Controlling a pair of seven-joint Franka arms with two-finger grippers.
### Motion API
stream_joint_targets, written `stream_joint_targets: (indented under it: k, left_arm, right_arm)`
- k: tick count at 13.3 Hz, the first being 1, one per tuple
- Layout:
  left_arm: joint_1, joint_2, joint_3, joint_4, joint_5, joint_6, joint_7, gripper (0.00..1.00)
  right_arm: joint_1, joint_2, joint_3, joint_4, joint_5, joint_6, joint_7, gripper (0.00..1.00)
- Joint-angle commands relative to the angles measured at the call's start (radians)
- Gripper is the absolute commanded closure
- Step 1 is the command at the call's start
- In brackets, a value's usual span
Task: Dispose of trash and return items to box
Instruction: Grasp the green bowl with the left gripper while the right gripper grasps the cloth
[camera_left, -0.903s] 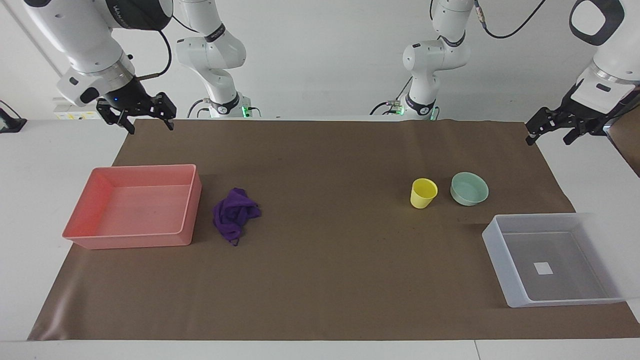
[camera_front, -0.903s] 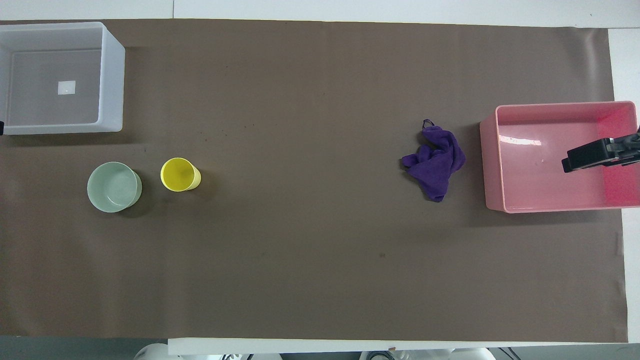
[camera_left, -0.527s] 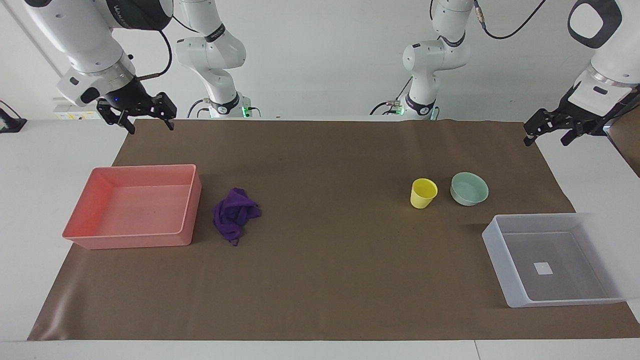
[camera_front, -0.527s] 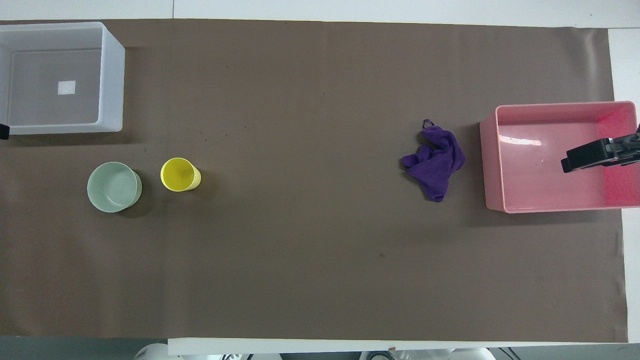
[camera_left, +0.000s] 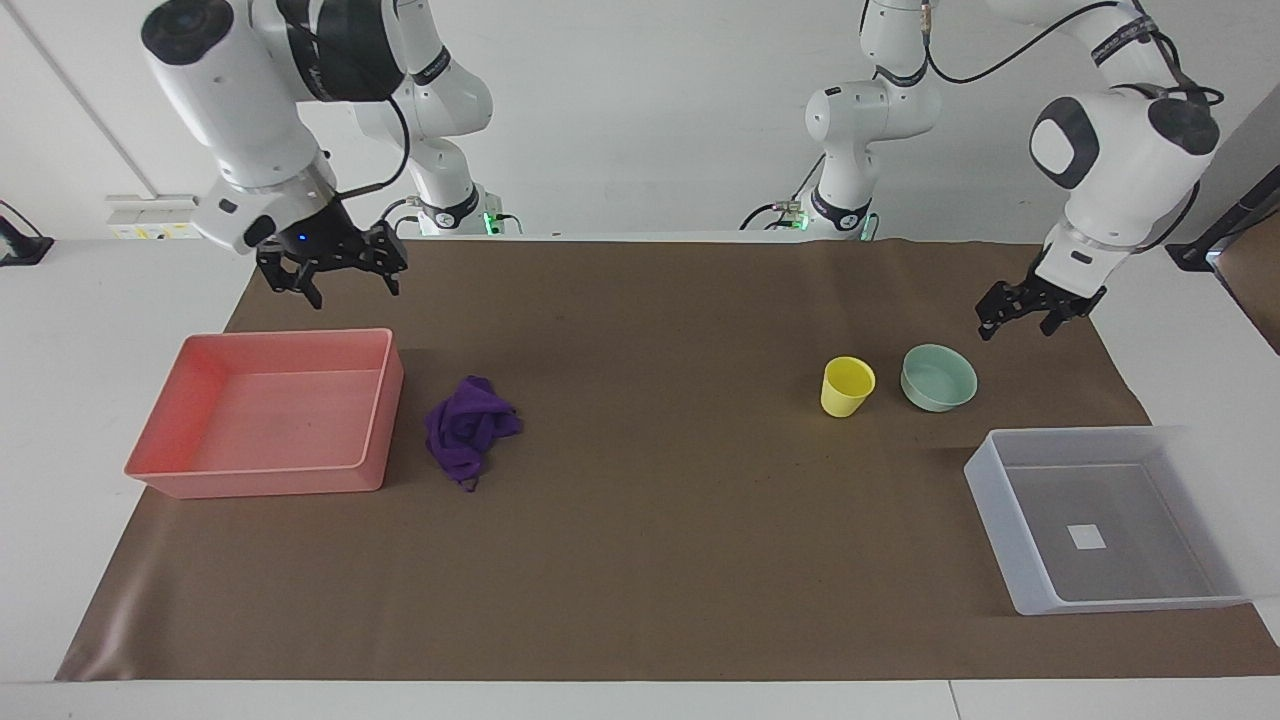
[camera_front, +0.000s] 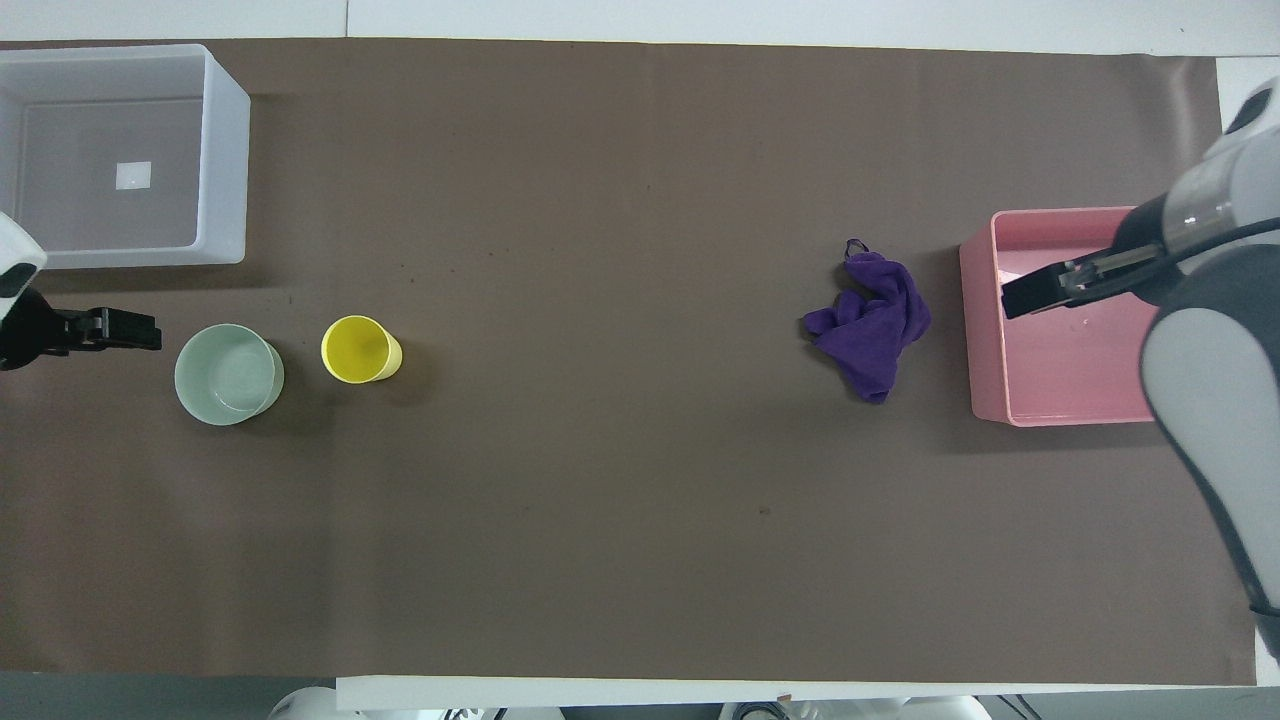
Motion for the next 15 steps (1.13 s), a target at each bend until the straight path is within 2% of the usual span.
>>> stream_joint_targets:
  k: [1,3,5,6,7,8,10,11,12,13,14,15]
  left_arm:
    - [0.009,0.007,-0.005,-0.149,0.010,0.133,-0.022,0.00]
    - [0.047,0.020,-0.005,-0.204,0.011,0.207,-0.013,0.00]
    - [0.066,0.068,-0.006,-0.204,0.011,0.270,-0.016,0.01]
    - [0.061,0.098,-0.006,-0.204,0.010,0.332,-0.032,0.24]
    - [0.055,0.123,-0.006,-0.204,0.010,0.368,-0.069,0.58]
    - [0.061,0.135,-0.006,-0.203,0.010,0.371,-0.077,0.82]
    - [0.055,0.137,-0.006,-0.195,0.010,0.364,-0.083,0.99]
    - [0.052,0.137,-0.006,-0.181,0.010,0.344,-0.082,0.99]
    - [0.051,0.122,-0.006,-0.146,0.010,0.247,-0.082,0.99]
    - [0.049,0.087,-0.006,-0.088,0.010,0.100,-0.079,0.99]
    - [0.048,0.050,-0.011,-0.035,0.010,-0.032,-0.082,0.99]
    - [0.047,0.015,-0.011,0.016,0.010,-0.120,-0.080,0.99]
  right_arm:
    - [0.039,0.077,0.001,-0.037,0.008,0.110,0.001,0.01]
    - [0.051,0.119,0.001,-0.110,0.008,0.215,-0.002,0.01]
    - [0.050,0.155,0.001,-0.170,0.007,0.309,-0.010,0.01]
    - [0.050,0.166,0.001,-0.190,0.007,0.337,-0.012,0.01]
    - [0.051,0.178,0.001,-0.218,0.008,0.375,-0.010,0.02]
    - [0.053,0.192,0.001,-0.248,0.008,0.416,-0.009,0.03]
    - [0.080,0.219,0.001,-0.323,0.008,0.542,-0.007,0.04]
    - [0.086,0.230,0.001,-0.339,0.008,0.578,-0.001,0.06]
    - [0.088,0.238,0.001,-0.342,0.008,0.584,0.001,0.10]
    - [0.088,0.238,0.001,-0.342,0.007,0.583,-0.002,0.27]
    - [0.088,0.238,0.001,-0.342,0.007,0.573,-0.004,0.55]
    - [0.088,0.238,0.001,-0.342,0.008,0.570,-0.002,0.72]
